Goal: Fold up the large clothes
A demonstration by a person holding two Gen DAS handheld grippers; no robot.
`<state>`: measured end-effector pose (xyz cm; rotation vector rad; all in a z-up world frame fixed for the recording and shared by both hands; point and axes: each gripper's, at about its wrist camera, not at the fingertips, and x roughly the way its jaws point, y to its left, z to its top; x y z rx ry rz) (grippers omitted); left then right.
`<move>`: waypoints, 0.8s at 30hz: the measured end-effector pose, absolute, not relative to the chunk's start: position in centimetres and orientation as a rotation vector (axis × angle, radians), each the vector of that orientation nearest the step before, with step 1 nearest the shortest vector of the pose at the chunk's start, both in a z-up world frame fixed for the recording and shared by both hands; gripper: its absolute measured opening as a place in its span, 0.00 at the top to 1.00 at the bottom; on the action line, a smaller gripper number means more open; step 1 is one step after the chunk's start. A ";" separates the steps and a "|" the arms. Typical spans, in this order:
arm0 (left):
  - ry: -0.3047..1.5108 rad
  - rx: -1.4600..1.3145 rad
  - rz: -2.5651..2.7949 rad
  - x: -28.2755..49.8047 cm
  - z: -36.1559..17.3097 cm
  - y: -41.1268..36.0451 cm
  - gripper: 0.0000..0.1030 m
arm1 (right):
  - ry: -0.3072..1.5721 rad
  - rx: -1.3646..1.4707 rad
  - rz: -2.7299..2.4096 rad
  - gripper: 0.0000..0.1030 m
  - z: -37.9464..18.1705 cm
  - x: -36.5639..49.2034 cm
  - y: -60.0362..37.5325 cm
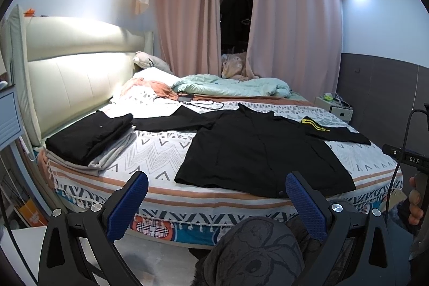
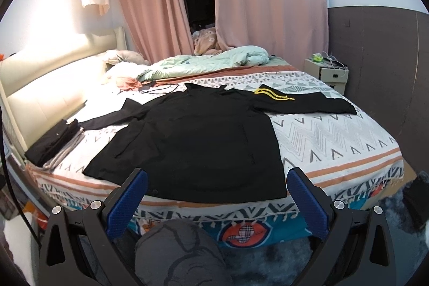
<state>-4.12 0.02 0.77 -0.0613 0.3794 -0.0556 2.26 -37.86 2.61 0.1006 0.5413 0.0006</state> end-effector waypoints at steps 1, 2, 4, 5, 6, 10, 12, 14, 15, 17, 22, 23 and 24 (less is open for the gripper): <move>0.379 -0.061 -0.056 -4.1 0.8 0.1 0.00 | 0.541 0.101 0.001 0.00 2.6 2.3 -37.8; 0.379 -0.062 -0.054 -4.0 0.8 0.2 0.00 | 0.540 0.101 0.002 0.00 2.7 2.4 -37.8; 0.382 -0.065 -0.054 -3.8 0.8 0.3 0.01 | 0.540 0.096 -0.001 0.00 2.7 2.5 -37.7; 0.383 -0.067 -0.054 -3.6 0.7 0.5 0.01 | 0.541 0.092 -0.005 0.00 2.8 2.7 -37.6; 0.385 -0.069 -0.053 -3.4 0.7 0.6 0.00 | 0.542 0.089 -0.007 0.00 2.8 2.8 -37.4; 0.385 -0.077 -0.051 -2.8 0.8 1.1 0.00 | 0.548 0.069 -0.012 0.00 2.9 3.6 -37.0; 0.386 -0.077 -0.047 -2.3 0.9 1.4 0.00 | 0.548 0.067 -0.017 0.00 3.0 4.1 -36.9; 0.386 -0.080 -0.043 -1.8 1.0 1.9 0.01 | 0.549 0.074 -0.015 0.00 3.2 4.7 -36.9; 0.387 -0.082 -0.041 -1.5 1.1 2.1 0.01 | 0.551 0.075 -0.016 0.00 3.3 5.1 -36.8; 0.387 -0.091 -0.037 -1.0 1.1 2.6 0.01 | 0.556 0.073 -0.017 0.00 3.5 5.9 -36.6; 0.398 -0.106 -0.020 0.9 1.2 3.9 0.00 | 0.552 0.067 -0.012 0.00 4.1 8.0 -35.9; 0.400 -0.107 -0.018 1.2 1.2 4.0 0.00 | 0.553 0.069 -0.009 0.00 4.2 8.6 -35.7; 0.404 -0.109 -0.015 1.7 1.2 4.2 0.01 | 0.555 0.070 -0.006 0.00 4.2 9.2 -35.5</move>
